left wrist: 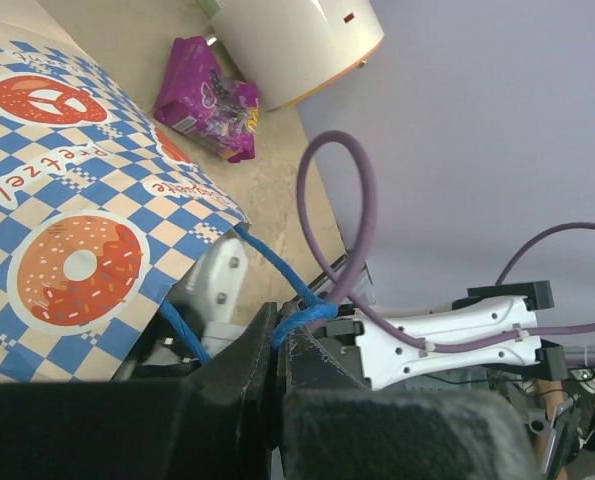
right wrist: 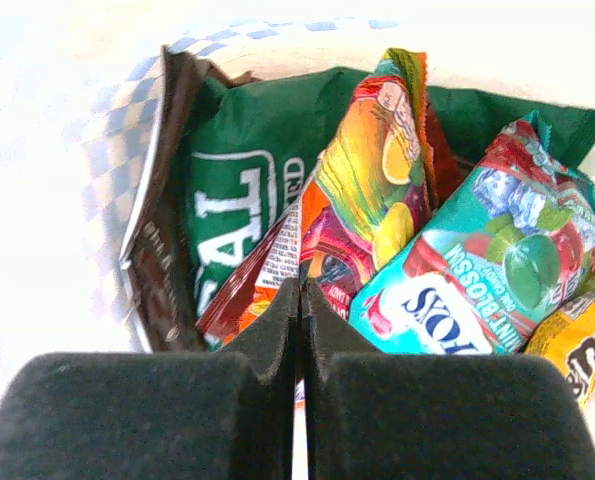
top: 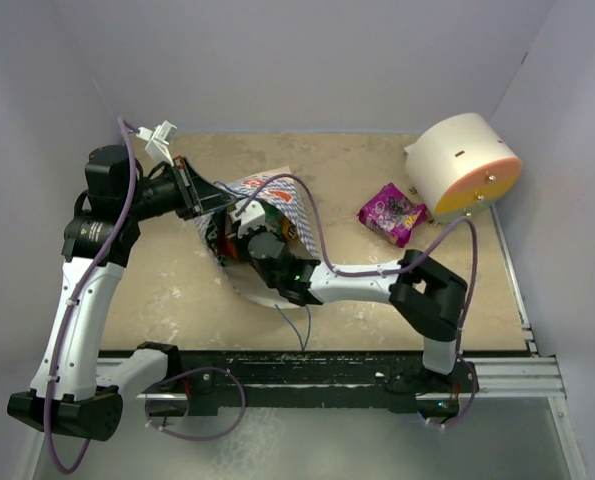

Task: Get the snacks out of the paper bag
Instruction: Take out the snack from the paper bag.

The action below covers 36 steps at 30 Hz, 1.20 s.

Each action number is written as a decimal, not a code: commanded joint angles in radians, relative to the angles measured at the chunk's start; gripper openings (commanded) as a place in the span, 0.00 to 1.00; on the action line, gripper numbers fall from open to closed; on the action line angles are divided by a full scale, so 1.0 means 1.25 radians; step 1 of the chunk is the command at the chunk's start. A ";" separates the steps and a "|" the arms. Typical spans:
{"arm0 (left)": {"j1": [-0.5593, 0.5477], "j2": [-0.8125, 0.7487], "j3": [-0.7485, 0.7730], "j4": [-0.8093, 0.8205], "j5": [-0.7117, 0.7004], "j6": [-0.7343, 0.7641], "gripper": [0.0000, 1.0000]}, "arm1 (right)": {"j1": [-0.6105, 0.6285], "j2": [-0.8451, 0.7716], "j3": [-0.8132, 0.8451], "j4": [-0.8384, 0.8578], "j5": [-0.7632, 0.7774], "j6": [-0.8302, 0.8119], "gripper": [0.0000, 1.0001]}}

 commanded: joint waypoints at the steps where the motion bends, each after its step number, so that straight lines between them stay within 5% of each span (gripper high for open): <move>1: -0.005 -0.013 0.023 0.033 -0.015 -0.001 0.00 | -0.003 -0.107 -0.067 0.015 -0.115 0.065 0.00; 13: -0.005 0.018 0.017 0.019 -0.047 -0.002 0.00 | -0.003 -0.344 -0.161 -0.161 -0.207 0.080 0.00; 30: -0.004 0.079 0.021 -0.006 -0.078 0.026 0.00 | -0.002 -0.688 -0.073 -0.531 -0.285 0.051 0.00; 36: -0.004 0.087 0.019 -0.028 -0.109 0.048 0.00 | -0.003 -0.798 0.019 -0.717 -0.192 0.040 0.00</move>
